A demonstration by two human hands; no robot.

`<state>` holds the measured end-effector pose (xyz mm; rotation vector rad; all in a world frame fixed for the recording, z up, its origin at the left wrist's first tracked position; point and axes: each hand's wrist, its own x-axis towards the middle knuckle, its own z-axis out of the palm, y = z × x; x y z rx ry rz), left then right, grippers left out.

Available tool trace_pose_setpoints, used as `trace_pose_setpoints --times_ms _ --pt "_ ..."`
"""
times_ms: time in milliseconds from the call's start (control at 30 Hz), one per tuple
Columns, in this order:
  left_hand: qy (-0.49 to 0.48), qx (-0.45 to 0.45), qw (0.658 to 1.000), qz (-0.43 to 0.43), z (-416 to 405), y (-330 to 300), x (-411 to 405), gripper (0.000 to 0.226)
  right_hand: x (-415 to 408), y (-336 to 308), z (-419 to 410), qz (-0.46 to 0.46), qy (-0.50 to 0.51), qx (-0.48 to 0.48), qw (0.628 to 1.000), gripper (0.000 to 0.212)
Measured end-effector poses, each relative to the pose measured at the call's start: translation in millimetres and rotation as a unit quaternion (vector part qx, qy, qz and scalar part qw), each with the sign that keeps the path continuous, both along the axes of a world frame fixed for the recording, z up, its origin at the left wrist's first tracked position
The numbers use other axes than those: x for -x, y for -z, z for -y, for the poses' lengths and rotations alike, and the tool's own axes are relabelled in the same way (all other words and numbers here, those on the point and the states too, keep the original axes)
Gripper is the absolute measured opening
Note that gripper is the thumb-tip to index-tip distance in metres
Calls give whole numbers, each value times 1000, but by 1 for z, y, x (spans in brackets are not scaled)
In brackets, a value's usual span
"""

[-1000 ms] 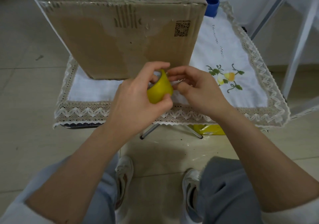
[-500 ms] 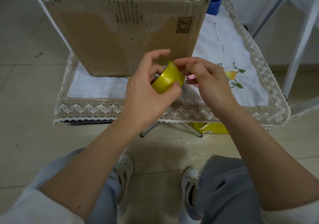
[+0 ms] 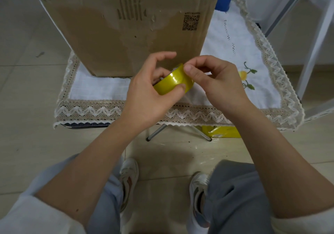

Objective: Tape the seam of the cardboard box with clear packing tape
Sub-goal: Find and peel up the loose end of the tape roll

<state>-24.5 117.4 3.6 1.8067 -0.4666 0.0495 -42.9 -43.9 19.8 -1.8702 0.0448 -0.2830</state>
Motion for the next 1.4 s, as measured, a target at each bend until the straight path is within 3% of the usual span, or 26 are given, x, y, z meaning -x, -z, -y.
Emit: trace_pose_setpoints --times_ms 167,367,467,600,700,933,1233,1400 --pt "12 29 999 -11 -5 3 -6 32 0 1 0 27 -7 19 999 9" --pt "30 93 994 -41 -4 7 -16 27 1 3 -3 41 -3 23 999 9" --pt "3 100 994 -48 -10 7 -24 24 1 -3 6 60 22 -50 997 14" --pt "-4 98 993 -66 -17 3 -32 29 2 -13 21 100 87 -56 990 12" --pt "17 75 996 -51 -15 1 -28 33 0 -6 10 46 64 -37 996 4" --pt "61 41 997 2 -9 0 -26 42 -6 -1 -6 -47 15 -5 999 9" --pt "73 27 997 15 -8 2 -25 43 -3 1 -4 1 36 -62 997 13" --pt "68 30 997 16 -7 3 -24 41 -5 4 -5 39 60 34 997 5"
